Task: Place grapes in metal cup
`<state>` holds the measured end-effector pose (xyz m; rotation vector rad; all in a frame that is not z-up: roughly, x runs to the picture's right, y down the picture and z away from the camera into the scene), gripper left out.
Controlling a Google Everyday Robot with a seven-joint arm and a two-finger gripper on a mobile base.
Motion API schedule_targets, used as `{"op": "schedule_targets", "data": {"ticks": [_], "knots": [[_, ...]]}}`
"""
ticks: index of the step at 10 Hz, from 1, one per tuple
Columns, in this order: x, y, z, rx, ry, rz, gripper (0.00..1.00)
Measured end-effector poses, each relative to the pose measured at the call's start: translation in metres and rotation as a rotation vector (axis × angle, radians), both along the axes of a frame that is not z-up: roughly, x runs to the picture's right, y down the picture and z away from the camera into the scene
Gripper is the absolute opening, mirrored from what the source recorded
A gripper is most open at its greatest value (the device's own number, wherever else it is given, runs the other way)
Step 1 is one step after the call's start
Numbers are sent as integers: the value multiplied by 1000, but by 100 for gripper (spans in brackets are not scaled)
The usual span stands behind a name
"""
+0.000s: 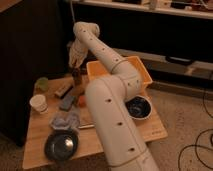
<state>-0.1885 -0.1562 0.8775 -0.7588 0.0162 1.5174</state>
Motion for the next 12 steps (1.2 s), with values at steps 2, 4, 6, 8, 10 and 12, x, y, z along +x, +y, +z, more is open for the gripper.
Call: {"op": "schedule_targets", "data": {"ticks": [2,4,6,8,10,12], "knots": [[-1,-1,-3,19,-7,6,0],[-2,0,-2,45,-9,7,0],[0,-1,-1,77,-5,14,0],[1,-1,0,100,-2,23,0],[3,-3,4,105,-5,31,0],[8,-5,9,106,-27,44,0]]}}
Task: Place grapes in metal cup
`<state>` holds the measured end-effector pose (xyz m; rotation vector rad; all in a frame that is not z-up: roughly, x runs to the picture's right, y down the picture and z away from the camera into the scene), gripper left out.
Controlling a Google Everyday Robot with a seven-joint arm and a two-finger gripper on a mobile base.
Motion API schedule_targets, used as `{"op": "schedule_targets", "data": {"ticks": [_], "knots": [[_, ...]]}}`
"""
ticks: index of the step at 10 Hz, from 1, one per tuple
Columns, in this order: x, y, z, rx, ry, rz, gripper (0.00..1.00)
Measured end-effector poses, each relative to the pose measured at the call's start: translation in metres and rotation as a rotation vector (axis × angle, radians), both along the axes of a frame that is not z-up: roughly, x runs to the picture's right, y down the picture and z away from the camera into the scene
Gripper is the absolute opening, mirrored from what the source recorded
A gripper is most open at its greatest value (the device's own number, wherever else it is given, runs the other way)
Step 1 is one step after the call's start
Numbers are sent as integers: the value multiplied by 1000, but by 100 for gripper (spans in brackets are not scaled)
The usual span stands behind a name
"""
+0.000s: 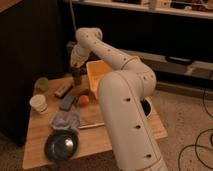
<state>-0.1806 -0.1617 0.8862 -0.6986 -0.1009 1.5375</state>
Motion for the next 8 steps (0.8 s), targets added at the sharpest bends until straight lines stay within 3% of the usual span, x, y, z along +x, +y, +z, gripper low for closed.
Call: {"op": "schedule_targets", "data": {"ticks": [8], "knots": [[9,-4,8,-9,-55,40,0]]}}
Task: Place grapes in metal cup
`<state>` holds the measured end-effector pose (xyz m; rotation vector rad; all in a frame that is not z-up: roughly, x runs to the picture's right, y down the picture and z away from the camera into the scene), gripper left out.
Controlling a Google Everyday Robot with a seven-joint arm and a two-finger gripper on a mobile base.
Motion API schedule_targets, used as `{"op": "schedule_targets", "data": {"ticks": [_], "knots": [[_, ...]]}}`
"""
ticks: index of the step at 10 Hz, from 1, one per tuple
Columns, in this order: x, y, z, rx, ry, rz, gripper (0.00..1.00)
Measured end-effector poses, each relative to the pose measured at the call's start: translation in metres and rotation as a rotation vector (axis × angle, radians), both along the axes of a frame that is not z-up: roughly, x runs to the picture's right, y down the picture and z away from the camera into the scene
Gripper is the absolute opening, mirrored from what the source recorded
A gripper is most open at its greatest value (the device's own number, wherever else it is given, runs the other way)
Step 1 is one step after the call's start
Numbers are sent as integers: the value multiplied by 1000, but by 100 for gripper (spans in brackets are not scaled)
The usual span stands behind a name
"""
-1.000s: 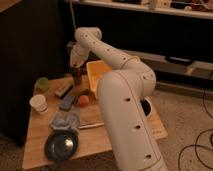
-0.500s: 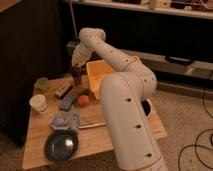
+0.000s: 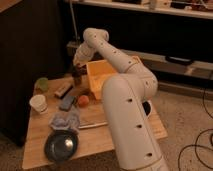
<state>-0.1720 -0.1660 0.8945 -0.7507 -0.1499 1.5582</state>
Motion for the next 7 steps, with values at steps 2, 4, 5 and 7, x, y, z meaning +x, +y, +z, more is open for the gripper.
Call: {"op": "schedule_targets", "data": {"ticks": [2,4,5,7], "knots": [[-1,-2,1,1,-6,7,0],[-4,-3,2,8,0,6,1],[-4,-3,2,10,8,5,6],[-8,-2,3,10,4,8,28]]}}
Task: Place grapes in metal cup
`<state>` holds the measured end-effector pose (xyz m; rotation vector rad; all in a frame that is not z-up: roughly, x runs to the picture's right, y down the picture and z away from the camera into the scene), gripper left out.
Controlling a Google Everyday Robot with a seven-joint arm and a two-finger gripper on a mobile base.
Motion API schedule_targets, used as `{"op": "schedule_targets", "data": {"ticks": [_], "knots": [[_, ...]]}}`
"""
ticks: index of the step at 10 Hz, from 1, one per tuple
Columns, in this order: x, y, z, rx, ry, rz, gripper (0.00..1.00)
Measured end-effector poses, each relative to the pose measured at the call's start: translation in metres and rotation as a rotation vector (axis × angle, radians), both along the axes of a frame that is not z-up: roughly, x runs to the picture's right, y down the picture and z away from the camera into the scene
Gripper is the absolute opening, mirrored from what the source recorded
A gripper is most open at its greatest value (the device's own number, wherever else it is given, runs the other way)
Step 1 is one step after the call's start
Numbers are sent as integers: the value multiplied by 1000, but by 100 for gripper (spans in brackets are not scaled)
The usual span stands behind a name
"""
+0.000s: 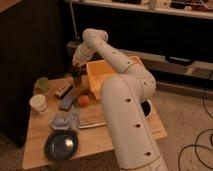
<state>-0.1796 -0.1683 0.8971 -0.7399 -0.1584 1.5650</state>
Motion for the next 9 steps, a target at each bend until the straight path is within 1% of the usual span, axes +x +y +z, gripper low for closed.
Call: {"op": "schedule_targets", "data": {"ticks": [1,3,5,6,9], "knots": [[-1,0,0,0,-2,1,36],[-2,1,1,-2,-6,5,59],[-3,2,2,-4,-8,7,77],[-2,2,2,-5,-9,10,80],[-1,5,3,-10,-5,13,80]]}}
